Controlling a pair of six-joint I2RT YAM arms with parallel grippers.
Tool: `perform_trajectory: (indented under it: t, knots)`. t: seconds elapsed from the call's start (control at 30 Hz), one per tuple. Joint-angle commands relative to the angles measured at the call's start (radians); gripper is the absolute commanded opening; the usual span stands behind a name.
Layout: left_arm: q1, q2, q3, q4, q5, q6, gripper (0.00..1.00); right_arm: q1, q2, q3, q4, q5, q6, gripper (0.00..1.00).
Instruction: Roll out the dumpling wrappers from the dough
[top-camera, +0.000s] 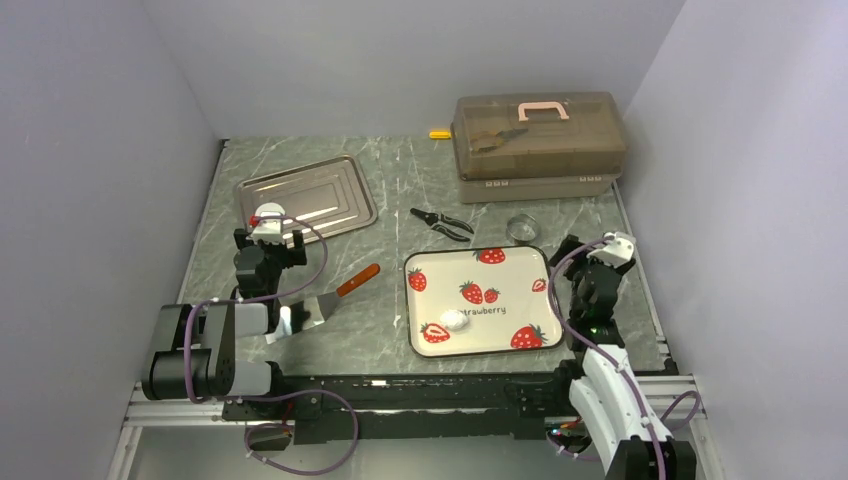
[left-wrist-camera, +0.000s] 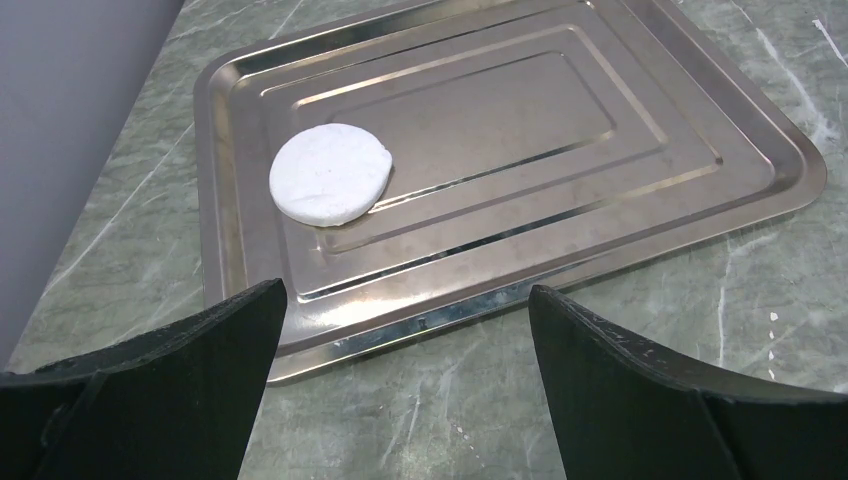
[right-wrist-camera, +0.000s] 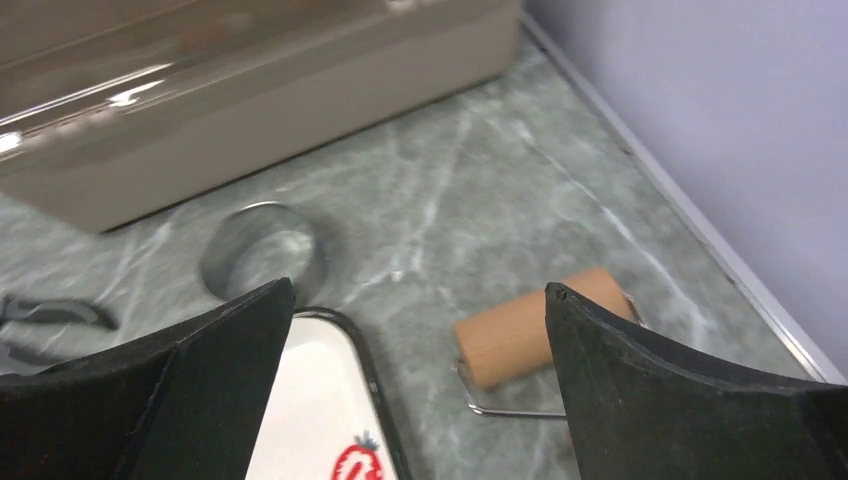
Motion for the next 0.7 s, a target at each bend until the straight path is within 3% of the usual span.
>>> perform_trajectory:
  t: [0.0, 0.1, 0.13, 0.3, 0.4, 0.5, 0.67]
  knots:
    - [-0.003, -0.011, 0.019, 0.043, -0.011, 0.009, 0.99, 0.000, 0.013, 0.113, -0.233, 0.321, 0.132, 1.00]
    - [-0.004, -0.011, 0.018, 0.042, -0.011, 0.009, 0.99, -0.001, 0.052, 0.203, -0.542, 0.564, 0.469, 1.00]
    - [-0.003, -0.011, 0.019, 0.042, -0.011, 0.009, 0.99, -0.001, 0.064, 0.239, -0.594, 0.572, 0.477, 1.00]
    - [-0.003, -0.012, 0.017, 0.044, -0.011, 0.009, 0.99, -0.001, 0.093, 0.344, -0.635, 0.407, 0.245, 1.00]
    - [-0.003, -0.013, 0.014, 0.049, 0.015, 0.015, 0.99, 0.000, 0.150, 0.427, -0.644, 0.145, 0.036, 1.00]
    - [-0.003, -0.016, 0.006, 0.062, 0.020, 0.017, 0.99, -0.001, 0.230, 0.581, -0.788, -0.009, -0.120, 0.99]
    - [0.013, -0.032, -0.038, 0.133, 0.049, 0.014, 0.99, -0.002, 0.255, 0.700, -1.029, -0.098, -0.410, 0.93]
